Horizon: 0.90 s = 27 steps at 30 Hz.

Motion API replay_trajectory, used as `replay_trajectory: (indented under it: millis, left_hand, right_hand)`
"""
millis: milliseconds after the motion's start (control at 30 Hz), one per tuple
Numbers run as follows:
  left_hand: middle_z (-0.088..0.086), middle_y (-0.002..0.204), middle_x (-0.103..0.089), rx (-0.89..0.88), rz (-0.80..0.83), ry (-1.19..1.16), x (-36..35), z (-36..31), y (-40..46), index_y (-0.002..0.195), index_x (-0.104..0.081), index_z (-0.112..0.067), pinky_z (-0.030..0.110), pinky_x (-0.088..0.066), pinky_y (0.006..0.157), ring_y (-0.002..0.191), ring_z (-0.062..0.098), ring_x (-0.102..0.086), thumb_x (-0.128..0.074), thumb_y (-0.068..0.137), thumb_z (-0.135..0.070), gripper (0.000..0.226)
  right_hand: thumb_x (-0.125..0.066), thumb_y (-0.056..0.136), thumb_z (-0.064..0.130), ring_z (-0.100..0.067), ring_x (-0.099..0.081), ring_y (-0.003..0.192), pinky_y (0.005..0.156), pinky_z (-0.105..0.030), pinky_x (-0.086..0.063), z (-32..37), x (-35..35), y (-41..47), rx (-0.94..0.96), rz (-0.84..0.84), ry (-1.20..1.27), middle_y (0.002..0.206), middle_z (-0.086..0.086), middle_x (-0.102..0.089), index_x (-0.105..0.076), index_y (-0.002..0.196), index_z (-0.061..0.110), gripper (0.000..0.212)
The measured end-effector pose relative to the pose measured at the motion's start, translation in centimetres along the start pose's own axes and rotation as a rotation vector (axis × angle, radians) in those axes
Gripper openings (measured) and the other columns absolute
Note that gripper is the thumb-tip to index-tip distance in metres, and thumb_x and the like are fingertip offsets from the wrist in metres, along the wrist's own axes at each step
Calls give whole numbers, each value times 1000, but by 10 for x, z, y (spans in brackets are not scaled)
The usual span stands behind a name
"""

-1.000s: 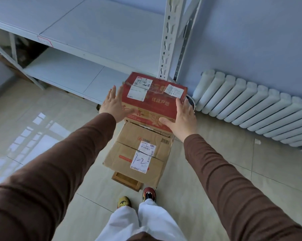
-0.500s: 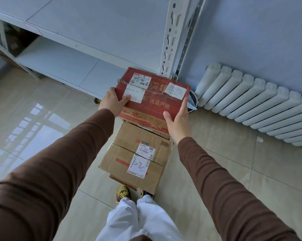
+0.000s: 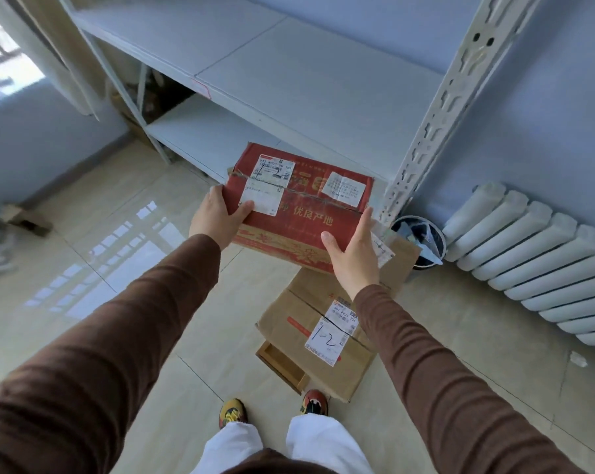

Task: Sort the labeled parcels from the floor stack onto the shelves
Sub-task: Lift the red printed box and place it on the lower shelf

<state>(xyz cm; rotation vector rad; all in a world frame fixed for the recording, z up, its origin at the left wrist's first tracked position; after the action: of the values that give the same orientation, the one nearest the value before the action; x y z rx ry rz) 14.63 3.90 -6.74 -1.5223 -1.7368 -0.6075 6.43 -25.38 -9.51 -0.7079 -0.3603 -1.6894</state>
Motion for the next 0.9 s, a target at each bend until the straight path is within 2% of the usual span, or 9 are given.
replay_trajectory:
  millis: [67, 167, 267, 367, 467, 600, 700, 800, 900]
  left_hand:
    - [-2, 120, -60, 19, -39, -12, 33, 21, 2, 138, -46, -16, 35, -54, 82, 99, 18, -61, -61, 95, -54, 59]
    - [2, 123, -62, 36, -94, -46, 80, 58, 11, 137, -47, -15, 39, -56, 87, 102, 20, -62, -62, 94, -53, 59]
    - [2, 124, -62, 43, -142, -45, 127, 98, 24, 137, -47, -16, 41, -55, 89, 105, 22, -63, -62, 94, -54, 60]
    - [3, 127, -61, 45, -155, -74, 168, 142, 42, 139, -46, -15, 33, -50, 83, 103, 18, -59, -62, 95, -52, 60]
    - [2, 129, -60, 35, -150, -93, 211, 186, 68, 143, -44, -15, 31, -47, 82, 102, 16, -57, -62, 96, -50, 62]
    - [1, 131, -60, 22, -146, -87, 266, 241, 105, 144, -42, -19, 45, -54, 95, 110, 22, -61, -61, 91, -58, 68]
    - [2, 132, -60, 20, -127, -115, 295, 267, 133, 144, -42, -18, 47, -53, 97, 112, 23, -61, -62, 91, -56, 68]
    - [2, 132, -60, -7, -123, -153, 314, 276, 167, 143, -42, -18, 42, -52, 96, 111, 22, -60, -64, 91, -55, 67]
    - [-2, 134, -57, -16, -126, -239, 326, 281, 206, 146, -39, -18, 31, -47, 89, 108, 16, -58, -67, 92, -50, 68]
  right_hand:
    - [-56, 98, 56, -24, -31, 153, 114, -32, -36, 31, -19, 0, 38, 17, -12, 173, -3, 0, 16, 162, 20, 103]
    - [-56, 97, 58, -27, -41, 147, 108, -42, -50, 79, -53, -1, 84, 44, -12, 173, -1, -5, 15, 162, 24, 103]
    - [-61, 97, 54, -24, -39, 148, 116, -40, -41, 126, -93, -2, 128, 51, 48, 171, -2, -15, 12, 163, 26, 102]
    - [-62, 97, 51, -22, -44, 144, 114, -38, -41, 173, -139, -3, 151, 48, 55, 168, -1, -26, 9, 164, 25, 101]
    - [-63, 97, 51, -21, -45, 143, 112, -36, -42, 220, -190, -4, 158, 36, 58, 166, -1, -29, 7, 164, 25, 101]
    - [-65, 95, 52, -19, -42, 146, 114, -35, -38, 277, -248, -4, 160, 18, 81, 168, 4, -25, 6, 164, 27, 102]
    - [-66, 94, 53, -18, -46, 143, 115, -39, -42, 312, -278, 1, 157, 7, 91, 166, 6, -29, 6, 163, 32, 102]
    - [-68, 93, 51, -19, -46, 143, 113, -35, -41, 340, -297, 22, 164, -11, 101, 166, 4, -30, 5, 163, 32, 103]
    - [-70, 92, 49, -19, -47, 142, 114, -35, -41, 365, -313, 53, 166, -40, 119, 166, 3, -32, 3, 163, 30, 104]
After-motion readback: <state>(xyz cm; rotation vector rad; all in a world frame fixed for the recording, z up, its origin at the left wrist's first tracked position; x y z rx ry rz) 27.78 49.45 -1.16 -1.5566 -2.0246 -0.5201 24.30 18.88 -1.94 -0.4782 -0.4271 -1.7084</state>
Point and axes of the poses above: each hand's wrist, its own y-axis towards the middle knuckle, its own x-axis out of the back of the hand, z = x × y, the point moved 10 cm from there along y, towards the middle knuckle
